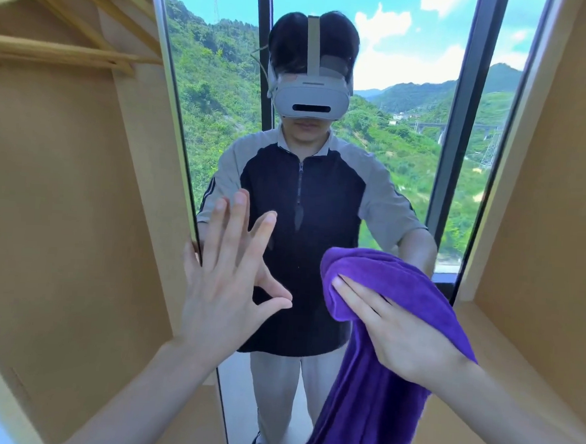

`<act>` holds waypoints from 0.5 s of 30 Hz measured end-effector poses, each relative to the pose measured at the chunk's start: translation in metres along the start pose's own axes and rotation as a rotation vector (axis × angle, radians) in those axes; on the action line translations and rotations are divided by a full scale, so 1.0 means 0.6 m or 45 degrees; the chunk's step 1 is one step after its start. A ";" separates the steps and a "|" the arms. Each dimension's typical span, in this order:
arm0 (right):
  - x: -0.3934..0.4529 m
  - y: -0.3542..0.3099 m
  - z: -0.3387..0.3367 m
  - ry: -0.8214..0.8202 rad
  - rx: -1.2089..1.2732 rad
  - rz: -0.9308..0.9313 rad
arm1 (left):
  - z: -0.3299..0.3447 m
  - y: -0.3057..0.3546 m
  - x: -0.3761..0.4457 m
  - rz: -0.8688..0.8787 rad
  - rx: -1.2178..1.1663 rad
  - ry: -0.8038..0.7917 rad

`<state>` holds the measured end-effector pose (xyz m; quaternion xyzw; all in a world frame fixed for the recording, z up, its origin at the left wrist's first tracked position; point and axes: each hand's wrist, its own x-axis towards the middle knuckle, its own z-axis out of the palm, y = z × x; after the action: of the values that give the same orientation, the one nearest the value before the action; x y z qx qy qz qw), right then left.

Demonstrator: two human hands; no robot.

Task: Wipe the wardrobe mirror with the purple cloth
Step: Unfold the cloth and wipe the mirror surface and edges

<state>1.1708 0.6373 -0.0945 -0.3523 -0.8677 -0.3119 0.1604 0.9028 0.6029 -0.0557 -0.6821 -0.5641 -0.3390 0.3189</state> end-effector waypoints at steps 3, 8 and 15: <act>0.014 0.014 -0.023 -0.003 0.152 0.126 | -0.001 0.004 -0.002 -0.004 -0.013 -0.014; 0.113 0.014 -0.082 0.341 0.278 0.311 | -0.003 0.005 -0.003 -0.019 -0.023 -0.029; 0.128 -0.051 -0.056 0.243 0.251 0.057 | 0.001 -0.004 0.001 0.015 -0.033 -0.064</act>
<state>1.0971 0.6374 -0.0439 -0.3227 -0.8669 -0.2535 0.2830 0.9005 0.6044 -0.0555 -0.6977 -0.5635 -0.3272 0.2977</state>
